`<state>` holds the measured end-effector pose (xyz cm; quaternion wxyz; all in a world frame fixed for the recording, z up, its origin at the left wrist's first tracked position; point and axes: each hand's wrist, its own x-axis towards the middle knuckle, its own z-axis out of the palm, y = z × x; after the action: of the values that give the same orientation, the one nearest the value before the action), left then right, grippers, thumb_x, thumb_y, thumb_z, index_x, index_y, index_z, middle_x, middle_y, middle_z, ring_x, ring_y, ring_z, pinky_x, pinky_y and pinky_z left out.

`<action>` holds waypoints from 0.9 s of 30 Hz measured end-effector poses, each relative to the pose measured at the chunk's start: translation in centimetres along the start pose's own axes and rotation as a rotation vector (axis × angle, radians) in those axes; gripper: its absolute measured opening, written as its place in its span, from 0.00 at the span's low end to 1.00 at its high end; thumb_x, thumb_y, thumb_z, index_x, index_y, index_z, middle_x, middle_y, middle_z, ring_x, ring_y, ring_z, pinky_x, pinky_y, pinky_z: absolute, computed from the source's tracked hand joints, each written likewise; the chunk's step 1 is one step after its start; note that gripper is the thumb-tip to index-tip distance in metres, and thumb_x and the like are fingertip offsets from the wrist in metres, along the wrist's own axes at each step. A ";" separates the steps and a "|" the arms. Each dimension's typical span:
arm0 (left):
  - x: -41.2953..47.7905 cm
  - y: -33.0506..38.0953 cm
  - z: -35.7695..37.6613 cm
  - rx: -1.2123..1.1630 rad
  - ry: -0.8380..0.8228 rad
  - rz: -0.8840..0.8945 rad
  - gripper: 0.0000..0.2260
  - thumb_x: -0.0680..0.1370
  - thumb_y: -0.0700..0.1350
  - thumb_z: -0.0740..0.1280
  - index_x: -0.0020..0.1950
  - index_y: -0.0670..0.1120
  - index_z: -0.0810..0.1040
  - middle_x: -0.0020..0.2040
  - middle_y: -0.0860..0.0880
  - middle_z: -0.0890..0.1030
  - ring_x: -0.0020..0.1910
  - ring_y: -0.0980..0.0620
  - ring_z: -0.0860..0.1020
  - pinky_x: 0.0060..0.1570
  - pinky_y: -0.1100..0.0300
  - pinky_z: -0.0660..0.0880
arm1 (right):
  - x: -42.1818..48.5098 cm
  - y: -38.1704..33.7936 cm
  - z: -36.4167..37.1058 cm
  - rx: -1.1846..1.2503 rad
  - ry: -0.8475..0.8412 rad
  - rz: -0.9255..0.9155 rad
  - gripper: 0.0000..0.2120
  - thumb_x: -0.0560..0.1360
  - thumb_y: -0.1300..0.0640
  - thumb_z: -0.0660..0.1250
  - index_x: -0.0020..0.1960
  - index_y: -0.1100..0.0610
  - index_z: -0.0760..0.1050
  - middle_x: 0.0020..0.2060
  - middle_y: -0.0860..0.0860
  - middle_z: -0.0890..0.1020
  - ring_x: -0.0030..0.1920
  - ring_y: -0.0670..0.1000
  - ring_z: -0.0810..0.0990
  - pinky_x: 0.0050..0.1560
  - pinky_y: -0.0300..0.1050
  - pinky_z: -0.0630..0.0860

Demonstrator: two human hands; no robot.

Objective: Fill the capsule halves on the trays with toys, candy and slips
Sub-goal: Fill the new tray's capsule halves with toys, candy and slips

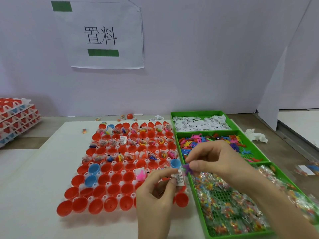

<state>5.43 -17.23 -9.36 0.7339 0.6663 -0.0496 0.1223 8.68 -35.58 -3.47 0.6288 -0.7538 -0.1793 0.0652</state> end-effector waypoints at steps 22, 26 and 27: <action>-0.5 -0.3 0.1 -0.037 0.095 0.054 0.21 0.71 0.27 0.74 0.52 0.54 0.82 0.42 0.44 0.84 0.42 0.49 0.86 0.44 0.63 0.82 | -0.1 0.6 2.9 -0.315 0.052 -0.023 0.17 0.73 0.61 0.75 0.55 0.42 0.81 0.48 0.44 0.82 0.42 0.49 0.85 0.44 0.43 0.82; -0.9 -0.4 0.2 0.036 0.096 0.090 0.21 0.71 0.28 0.75 0.54 0.52 0.79 0.40 0.47 0.84 0.39 0.53 0.86 0.43 0.66 0.81 | -0.2 0.4 2.6 -0.446 0.032 -0.071 0.10 0.73 0.60 0.76 0.47 0.45 0.84 0.43 0.44 0.85 0.43 0.47 0.85 0.45 0.39 0.81; -0.9 -0.3 0.3 0.044 0.098 0.072 0.21 0.71 0.29 0.75 0.54 0.51 0.79 0.40 0.48 0.84 0.40 0.54 0.86 0.43 0.65 0.81 | -0.1 0.3 2.6 -0.472 0.042 -0.075 0.09 0.72 0.61 0.76 0.45 0.46 0.85 0.41 0.43 0.85 0.42 0.47 0.85 0.44 0.39 0.81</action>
<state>4.68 -17.62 -9.83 0.7157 0.6733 -0.0349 0.1822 7.78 -33.30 -4.34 0.4408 -0.8739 -0.2043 -0.0175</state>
